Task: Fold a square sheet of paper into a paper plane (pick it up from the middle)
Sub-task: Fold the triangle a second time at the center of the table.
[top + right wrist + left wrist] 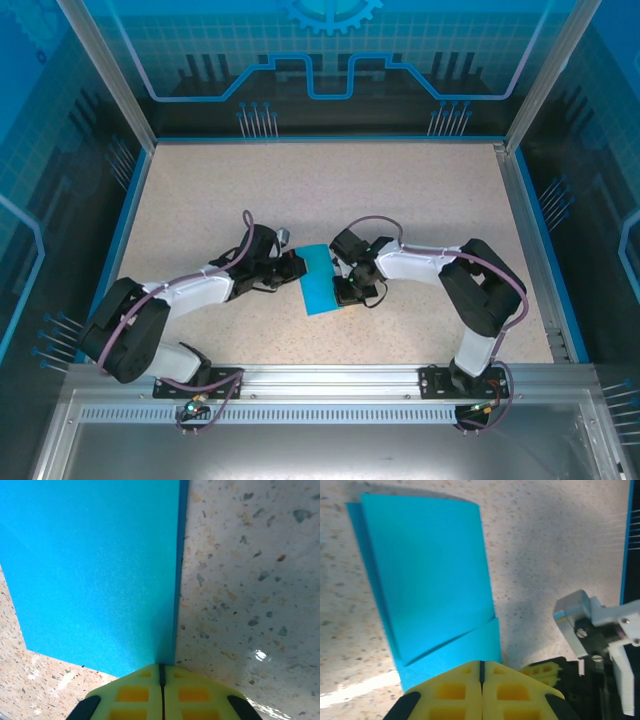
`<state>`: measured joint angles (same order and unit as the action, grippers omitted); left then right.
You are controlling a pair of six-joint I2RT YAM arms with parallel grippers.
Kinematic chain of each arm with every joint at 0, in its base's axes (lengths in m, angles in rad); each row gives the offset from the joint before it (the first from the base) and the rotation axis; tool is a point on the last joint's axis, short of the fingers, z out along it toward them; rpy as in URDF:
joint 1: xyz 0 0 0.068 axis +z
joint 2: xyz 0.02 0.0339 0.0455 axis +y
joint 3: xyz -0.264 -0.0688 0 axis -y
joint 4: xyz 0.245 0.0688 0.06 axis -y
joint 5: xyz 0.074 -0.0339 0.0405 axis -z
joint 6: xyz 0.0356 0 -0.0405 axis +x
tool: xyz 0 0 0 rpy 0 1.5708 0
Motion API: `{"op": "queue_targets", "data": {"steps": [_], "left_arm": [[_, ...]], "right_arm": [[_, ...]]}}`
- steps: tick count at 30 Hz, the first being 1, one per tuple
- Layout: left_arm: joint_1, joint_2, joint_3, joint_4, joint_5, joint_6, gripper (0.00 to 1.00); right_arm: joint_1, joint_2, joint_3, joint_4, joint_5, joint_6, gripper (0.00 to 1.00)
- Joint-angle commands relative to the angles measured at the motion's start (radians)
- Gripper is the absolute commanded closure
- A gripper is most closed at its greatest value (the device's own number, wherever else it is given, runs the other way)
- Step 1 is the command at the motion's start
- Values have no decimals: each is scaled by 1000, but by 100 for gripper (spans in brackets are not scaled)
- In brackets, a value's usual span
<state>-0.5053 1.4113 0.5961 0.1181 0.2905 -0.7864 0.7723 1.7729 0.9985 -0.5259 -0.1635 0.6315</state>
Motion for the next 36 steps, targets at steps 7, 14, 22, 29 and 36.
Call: {"op": "queue_targets", "data": {"steps": [7, 14, 22, 29, 36], "left_arm": [[-70, 103, 19, 47, 55, -17, 94], [-70, 175, 80, 30, 42, 0, 95], [-68, 209, 73, 16, 15, 7, 95], [-70, 238, 63, 18, 4, 4, 96], [-69, 248, 55, -12, -38, 1, 96]], "right_arm": [[9, -50, -20, 33, 8, 0, 93], [3, -165, -21, 66, -17, -4, 91], [5, -96, -7, 141, -80, 5, 90], [5, 4, 36, 188, -117, 5, 91], [-5, 54, 38, 183, -108, -4, 91]]}}
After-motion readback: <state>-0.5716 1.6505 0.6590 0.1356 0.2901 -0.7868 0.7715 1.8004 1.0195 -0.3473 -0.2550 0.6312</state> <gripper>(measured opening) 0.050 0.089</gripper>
